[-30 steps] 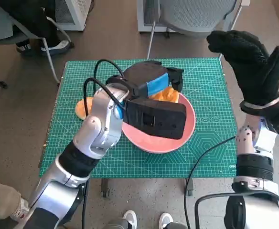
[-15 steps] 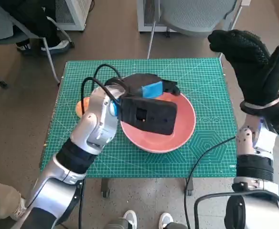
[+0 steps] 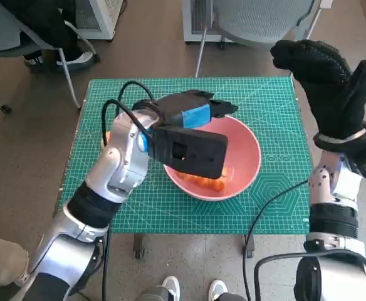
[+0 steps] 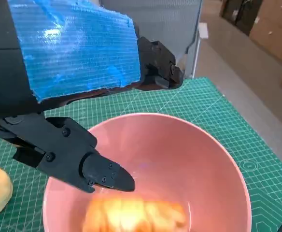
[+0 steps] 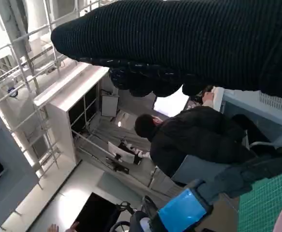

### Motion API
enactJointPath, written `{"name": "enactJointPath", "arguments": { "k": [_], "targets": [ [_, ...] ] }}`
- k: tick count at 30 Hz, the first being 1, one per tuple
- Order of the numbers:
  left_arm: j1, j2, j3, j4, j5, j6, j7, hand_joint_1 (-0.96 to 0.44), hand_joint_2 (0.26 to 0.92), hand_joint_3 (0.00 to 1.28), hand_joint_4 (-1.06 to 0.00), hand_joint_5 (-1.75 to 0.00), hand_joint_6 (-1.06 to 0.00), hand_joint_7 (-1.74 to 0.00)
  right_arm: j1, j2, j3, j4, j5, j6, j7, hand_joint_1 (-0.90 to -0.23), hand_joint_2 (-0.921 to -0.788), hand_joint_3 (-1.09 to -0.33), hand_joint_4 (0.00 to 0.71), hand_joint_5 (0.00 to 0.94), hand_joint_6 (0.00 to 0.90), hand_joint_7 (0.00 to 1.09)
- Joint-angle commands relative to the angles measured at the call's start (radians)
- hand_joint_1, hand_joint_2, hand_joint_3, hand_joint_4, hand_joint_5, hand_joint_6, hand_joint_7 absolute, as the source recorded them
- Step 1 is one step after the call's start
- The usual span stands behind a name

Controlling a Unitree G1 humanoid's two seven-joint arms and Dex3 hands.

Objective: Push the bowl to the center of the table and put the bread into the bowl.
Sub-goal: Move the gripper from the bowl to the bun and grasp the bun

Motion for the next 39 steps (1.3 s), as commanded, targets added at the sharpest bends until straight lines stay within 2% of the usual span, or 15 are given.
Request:
{"name": "enactJointPath", "arguments": {
  "k": [1,3,12,17,21,26,32,39],
  "targets": [
    [0.023,0.044,0.033,-0.052,-0.018,-0.022,0.011,-0.44,0.825,0.02,-0.02,0.0,-0.24,-0.03,0.008,0.0,0.003,0.017,-0.003,0.01,0.004,-0.717,-0.921,-0.795,0.308,0.0,0.377,0.02],
    [0.028,0.052,0.038,-0.061,-0.022,-0.024,0.011,-0.44,0.827,0.02,-0.01,0.0,-0.24,-0.03,0.008,-0.001,0.004,0.018,-0.002,0.011,0.004,-0.718,-0.921,-0.795,0.308,0.0,0.376,0.02],
    [0.113,0.198,0.178,-0.219,-0.114,-0.058,-0.024,-0.47,0.832,0.01,0.0,0.0,-0.2,-0.01,0.011,-0.005,-0.002,0.016,0.01,0.023,0.01,-0.717,-0.921,-0.79,0.31,0.001,0.377,0.02],
    [0.155,0.27,0.254,-0.268,-0.155,-0.066,-0.024,-0.43,0.822,0.01,0.0,0.0,-0.19,-0.01,0.01,-0.004,-0.004,0.014,0.016,0.032,0.011,-0.715,-0.921,-0.786,0.311,0.001,0.377,0.02],
    [0.192,0.331,0.3,-0.292,-0.166,-0.049,-0.027,-0.36,0.786,0.0,0.0,0.0,-0.18,0.0,0.007,-0.002,-0.007,0.013,0.022,0.038,0.013,-0.714,-0.921,-0.783,0.312,0.002,0.377,0.02],
    [0.215,0.38,0.291,-0.273,-0.114,-0.002,-0.02,-0.26,0.745,0.0,0.0,0.0,-0.17,0.0,0.003,-0.001,-0.006,0.019,0.021,0.037,0.014,-0.712,-0.921,-0.778,0.31,0.001,0.377,0.02],
    [0.223,0.403,0.25,-0.223,-0.028,0.034,0.013,-0.2,0.728,0.0,0.0,0.0,-0.18,0.0,-0.001,0.004,-0.001,0.026,0.015,0.03,0.014,-0.711,-0.921,-0.779,0.31,0.001,0.377,0.02],
    [0.227,0.385,0.219,-0.182,0.025,0.095,0.029,-0.2,0.732,0.0,0.0,0.0,-0.17,0.0,-0.004,0.006,0.003,0.028,0.017,0.036,0.018,-0.715,-0.921,-0.782,0.308,0.0,0.376,0.02]
  ]
}}
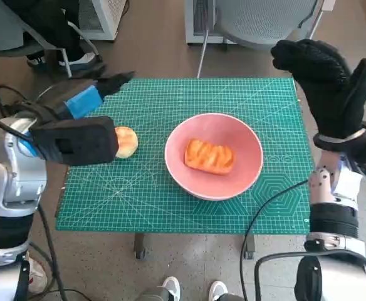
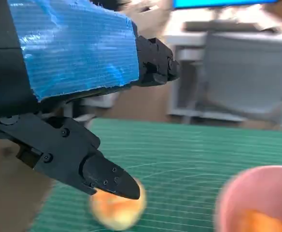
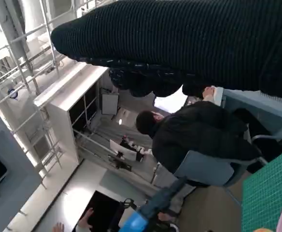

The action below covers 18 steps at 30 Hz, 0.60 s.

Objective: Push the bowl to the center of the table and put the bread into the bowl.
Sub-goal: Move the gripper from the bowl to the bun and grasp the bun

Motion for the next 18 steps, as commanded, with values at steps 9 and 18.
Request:
{"name": "enactJointPath", "arguments": {
  "k": [9,18],
  "targets": [
    [0.004,-0.047,-0.041,0.075,0.013,0.059,0.024,-0.23,0.731,0.0,0.0,0.0,-0.17,0.0,-0.003,0.002,0.004,0.018,-0.001,0.017,0.014,-0.724,-0.921,-0.779,0.308,0.0,0.376,0.02],
    [-0.017,-0.073,-0.064,0.168,0.002,0.031,0.034,-0.25,0.731,0.0,0.0,0.0,-0.16,0.0,-0.007,-0.006,0.0,0.026,0.0,0.014,0.024,-0.728,-0.921,-0.78,0.307,0.0,0.375,0.02]
  ]
}}
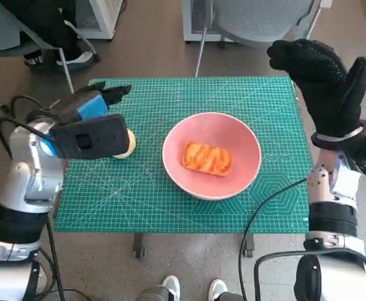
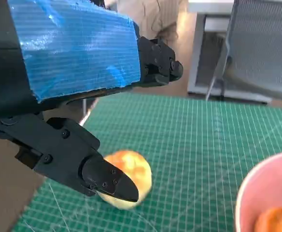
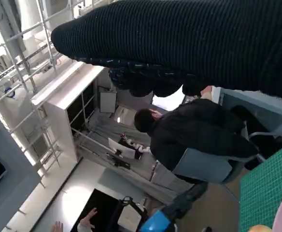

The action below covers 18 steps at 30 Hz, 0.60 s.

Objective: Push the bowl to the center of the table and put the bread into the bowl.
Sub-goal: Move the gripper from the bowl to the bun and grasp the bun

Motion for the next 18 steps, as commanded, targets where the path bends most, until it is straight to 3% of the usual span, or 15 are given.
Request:
{"name": "enactJointPath", "arguments": {
  "k": [1,18],
  "targets": [
    [-0.021,-0.014,-0.023,0.055,-0.001,-0.01,0.01,-0.25,0.73,0.0,0.0,0.0,-0.16,0.0,0.001,-0.005,-0.003,0.018,0.0,0.004,0.015,-0.728,-0.921,-0.78,0.307,0.0,0.374,0.02],
    [-0.142,-0.096,-0.17,0.392,0.097,-0.049,0.099,-0.34,0.733,0.0,0.0,0.0,-0.16,0.0,-0.003,-0.013,-0.012,0.028,-0.003,-0.002,0.023,-0.712,-0.921,-0.783,0.306,0.0,0.372,0.02]
  ]
}}
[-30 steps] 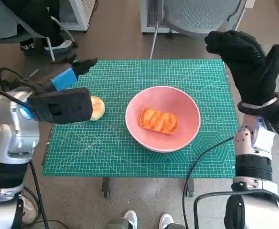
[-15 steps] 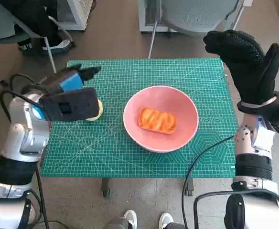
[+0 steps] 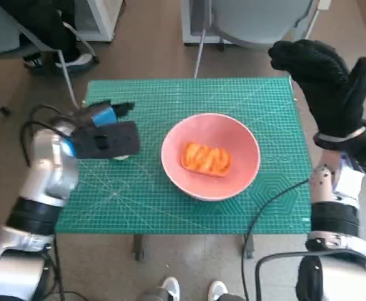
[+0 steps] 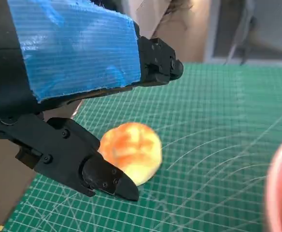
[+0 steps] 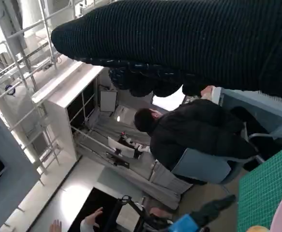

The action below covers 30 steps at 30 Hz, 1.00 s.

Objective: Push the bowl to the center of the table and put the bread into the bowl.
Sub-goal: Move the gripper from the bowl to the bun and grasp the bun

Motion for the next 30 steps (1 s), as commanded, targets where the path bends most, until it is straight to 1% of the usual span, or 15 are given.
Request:
{"name": "enactJointPath", "arguments": {
  "k": [1,6,18,27,30],
  "targets": [
    [-0.064,-0.033,-0.045,0.11,0.033,-0.013,0.032,-0.35,0.734,0.0,0.0,0.0,-0.16,0.0,0.005,-0.005,-0.002,0.018,-0.003,0.003,0.009,-0.711,-0.921,-0.783,0.306,0.0,0.372,0.02],
    [-0.108,-0.067,-0.08,0.229,0.051,-0.012,0.049,-0.36,0.737,0.0,0.0,0.0,-0.16,0.0,0.011,-0.005,-0.002,0.005,-0.002,0.01,0.007,-0.709,-0.921,-0.781,0.307,0.001,0.373,0.02],
    [-0.173,-0.131,-0.134,0.431,0.056,-0.02,0.1,-0.34,0.741,0.0,0.0,0.0,-0.17,0.0,0.023,-0.007,-0.003,-0.022,0.001,0.033,0.0,-0.722,-0.921,-0.768,0.308,0.001,0.374,0.02],
    [-0.202,-0.172,-0.15,0.548,0.052,-0.031,0.167,-0.29,0.745,0.0,0.0,0.0,-0.17,-0.01,0.035,-0.007,-0.002,-0.047,-0.003,0.044,-0.009,-0.724,-0.921,-0.758,0.308,0.001,0.373,0.02],
    [-0.209,-0.184,-0.154,0.579,0.052,-0.031,0.187,-0.26,0.752,0.01,-0.02,-0.01,-0.19,-0.01,0.041,-0.007,-0.002,-0.059,-0.003,0.047,-0.01,-0.72,-0.921,-0.756,0.309,0.001,0.374,0.02]
  ]
}}
